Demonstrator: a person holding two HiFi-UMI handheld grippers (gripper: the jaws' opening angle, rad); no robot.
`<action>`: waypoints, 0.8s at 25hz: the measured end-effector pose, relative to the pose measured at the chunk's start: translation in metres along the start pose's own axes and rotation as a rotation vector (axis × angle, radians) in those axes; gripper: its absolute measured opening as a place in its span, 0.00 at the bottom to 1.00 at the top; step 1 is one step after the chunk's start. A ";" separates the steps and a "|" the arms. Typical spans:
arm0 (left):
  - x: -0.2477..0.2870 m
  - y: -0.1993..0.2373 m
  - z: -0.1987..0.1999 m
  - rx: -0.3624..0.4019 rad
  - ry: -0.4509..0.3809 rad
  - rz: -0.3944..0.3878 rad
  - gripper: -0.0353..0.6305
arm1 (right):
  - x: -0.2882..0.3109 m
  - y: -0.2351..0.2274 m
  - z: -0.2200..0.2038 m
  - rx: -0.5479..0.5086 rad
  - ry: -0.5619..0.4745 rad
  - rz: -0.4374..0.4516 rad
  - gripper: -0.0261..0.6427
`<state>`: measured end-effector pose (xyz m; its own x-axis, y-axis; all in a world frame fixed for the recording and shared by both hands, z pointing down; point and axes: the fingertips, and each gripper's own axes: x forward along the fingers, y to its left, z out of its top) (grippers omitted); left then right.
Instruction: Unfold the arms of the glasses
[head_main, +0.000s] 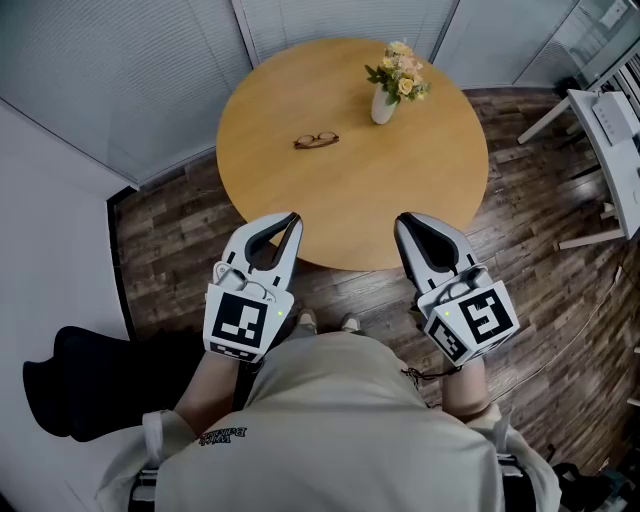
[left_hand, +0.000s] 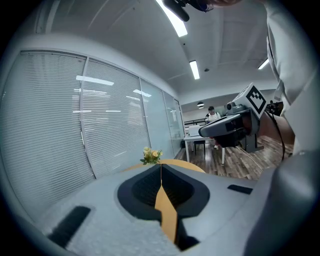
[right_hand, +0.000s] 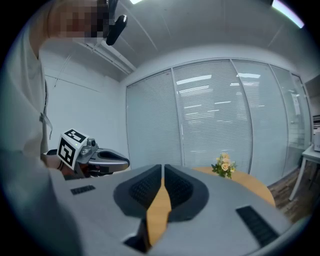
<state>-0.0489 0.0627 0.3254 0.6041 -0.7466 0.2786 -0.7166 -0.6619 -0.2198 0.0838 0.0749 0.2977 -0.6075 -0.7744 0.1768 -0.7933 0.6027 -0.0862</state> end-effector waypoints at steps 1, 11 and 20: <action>0.000 -0.001 0.000 -0.001 0.001 0.003 0.09 | -0.001 0.000 -0.001 0.000 0.001 0.002 0.10; -0.001 -0.018 -0.002 -0.011 0.026 0.050 0.09 | -0.012 -0.008 -0.011 -0.005 0.007 0.046 0.10; 0.010 -0.036 0.007 -0.006 0.046 0.121 0.09 | -0.030 -0.033 -0.021 0.007 0.010 0.093 0.10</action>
<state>-0.0145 0.0786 0.3291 0.4963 -0.8171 0.2932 -0.7857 -0.5664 -0.2485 0.1288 0.0822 0.3157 -0.6779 -0.7135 0.1774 -0.7341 0.6702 -0.1096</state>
